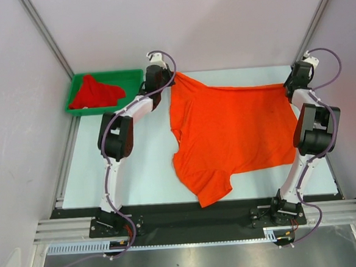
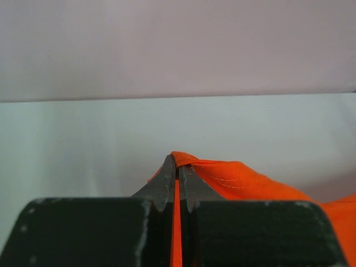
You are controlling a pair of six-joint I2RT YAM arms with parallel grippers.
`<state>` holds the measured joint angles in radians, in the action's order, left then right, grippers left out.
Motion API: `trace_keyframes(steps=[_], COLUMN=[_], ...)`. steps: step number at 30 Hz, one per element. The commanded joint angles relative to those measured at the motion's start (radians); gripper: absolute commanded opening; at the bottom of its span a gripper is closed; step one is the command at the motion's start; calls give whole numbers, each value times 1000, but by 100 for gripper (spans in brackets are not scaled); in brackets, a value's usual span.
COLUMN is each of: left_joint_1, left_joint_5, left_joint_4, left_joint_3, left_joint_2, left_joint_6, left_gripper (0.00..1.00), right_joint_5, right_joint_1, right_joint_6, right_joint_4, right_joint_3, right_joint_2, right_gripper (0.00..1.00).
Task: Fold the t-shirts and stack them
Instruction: Flatten the tshirt out
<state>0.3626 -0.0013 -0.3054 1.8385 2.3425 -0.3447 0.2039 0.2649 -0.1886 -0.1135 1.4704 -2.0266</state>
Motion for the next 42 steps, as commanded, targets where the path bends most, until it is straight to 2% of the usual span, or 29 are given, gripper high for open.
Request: trace_keyframes(steps=[1,9,12,13,14,15,16,17,18,19,20,21,22,23,24,27,29,35,42], left_joint_1=[9,9,10,10,13,13,13,10,10,10,7,4,3,-2,-4,-1,-2,-1,2], left_joint_5=[30,29,3,3,-40,-83,-92,-92,-100,-111,-106,-97,-73,-45,-19,78,147,322,345], left_joint_4=[-18,48,115,149,217,244,262,287,364,397,446,468,483,505,515,546,574,728,753], left_joint_3=[64,215,297,356,379,390,387,386,383,355,328,294,206,162,119,-27,-94,-47,-59], left_joint_2=[14,126,162,170,172,152,137,120,79,54,22,-9,-81,-112,-141,-232,-252,-183,-132], left_joint_6=[-71,-80,-74,-50,-34,-21,8,27,44,68,73,72,55,47,43,30,29,15,-20], left_gripper=[0,0,13,32,47,80,87,89,89,89,88,84,76,73,66,64,63,63,61], right_joint_5=[89,77,89,94,98,104,111,133,149,160,161,169,163,158,161,122,33,-168,-300], right_joint_1=[14,14,14,16,16,14,14,13,13,13,13,8,2,-4,-7,-39,-84,-242,-479], right_joint_6=[35,38,31,28,28,29,32,31,28,12,5,-6,-11,-20,-28,-87,-118,-183,-190], right_joint_4=[-25,40,89,165,211,263,382,444,512,641,702,747,785,796,810,859,856,787,762], right_joint_3=[99,209,264,322,373,422,473,593,654,718,767,821,814,799,763,656,570,199,-65], right_joint_2=[-20,-141,-179,-196,-233,-259,-280,-303,-349,-368,-383,-382,-364,-341,-298,-191,-129,100,295], right_gripper=[0,0,5,7,19,25,29,34,44,48,50,53,57,60,60,64,65,65,66])
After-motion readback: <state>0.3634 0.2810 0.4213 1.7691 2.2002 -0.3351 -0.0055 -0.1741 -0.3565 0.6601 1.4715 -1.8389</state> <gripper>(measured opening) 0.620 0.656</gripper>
